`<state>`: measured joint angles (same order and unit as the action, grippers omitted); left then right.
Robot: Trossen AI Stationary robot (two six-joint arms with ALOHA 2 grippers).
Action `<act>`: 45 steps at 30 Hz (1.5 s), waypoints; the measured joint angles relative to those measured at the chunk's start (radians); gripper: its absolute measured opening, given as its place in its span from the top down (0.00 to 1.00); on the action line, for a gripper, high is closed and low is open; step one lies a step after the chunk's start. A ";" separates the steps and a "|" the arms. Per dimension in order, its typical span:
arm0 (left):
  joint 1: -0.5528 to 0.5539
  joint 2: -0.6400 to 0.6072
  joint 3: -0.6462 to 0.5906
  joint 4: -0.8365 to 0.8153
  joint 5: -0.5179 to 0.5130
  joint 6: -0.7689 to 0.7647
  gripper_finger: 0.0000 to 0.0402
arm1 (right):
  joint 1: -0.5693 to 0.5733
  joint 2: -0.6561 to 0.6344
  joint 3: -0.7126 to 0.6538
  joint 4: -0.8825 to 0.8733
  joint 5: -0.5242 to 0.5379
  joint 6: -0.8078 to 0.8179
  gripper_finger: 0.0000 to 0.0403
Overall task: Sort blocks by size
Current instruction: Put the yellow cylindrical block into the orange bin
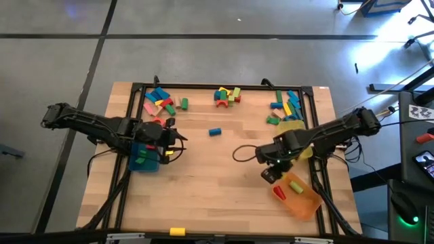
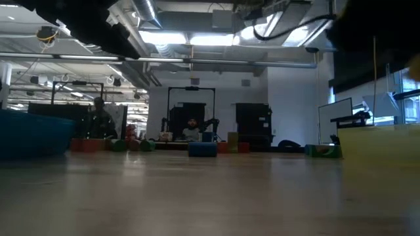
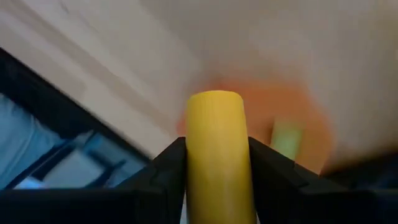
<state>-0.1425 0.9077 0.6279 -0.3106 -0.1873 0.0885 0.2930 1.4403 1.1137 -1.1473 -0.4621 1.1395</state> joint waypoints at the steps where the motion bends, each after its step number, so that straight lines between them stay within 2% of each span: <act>1: 0.000 0.000 0.000 -0.011 0.000 -0.009 0.60 | 0.012 0.000 0.000 -0.015 -0.033 0.030 0.65; 4: 0.000 0.000 0.000 -0.038 0.000 -0.021 0.60 | 0.045 0.000 0.000 -0.074 -0.093 0.096 0.65; 8: 0.000 0.000 0.000 -0.048 0.000 -0.013 0.60 | 0.079 0.004 -0.011 -0.094 -0.083 0.138 0.65; 15: 0.000 0.000 0.000 -0.046 0.000 -0.010 0.60 | 0.136 0.004 -0.111 -0.082 -0.080 0.146 0.65; 24: 0.000 0.000 0.000 -0.016 0.000 -0.010 0.60 | 0.139 0.005 -0.200 -0.024 -0.043 0.132 0.64; 32: 0.000 0.000 0.000 -0.011 0.000 0.017 0.60 | 0.139 0.005 -0.206 0.032 0.002 0.131 0.58; 38: 0.000 0.000 0.000 -0.014 0.000 0.017 0.60 | 0.139 0.005 -0.206 0.036 0.008 0.143 0.57; 40: 0.000 0.000 0.000 -0.014 0.000 0.017 0.60 | 0.139 0.005 -0.206 0.036 -0.007 0.143 0.57; 45: 0.000 0.000 0.000 -0.013 0.000 0.016 0.60 | 0.139 0.005 -0.169 0.008 -0.129 0.147 0.57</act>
<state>-0.1425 0.9077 0.6277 -0.3241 -0.1875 0.1049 0.4316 1.4452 0.9446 -1.1396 -0.5909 1.2865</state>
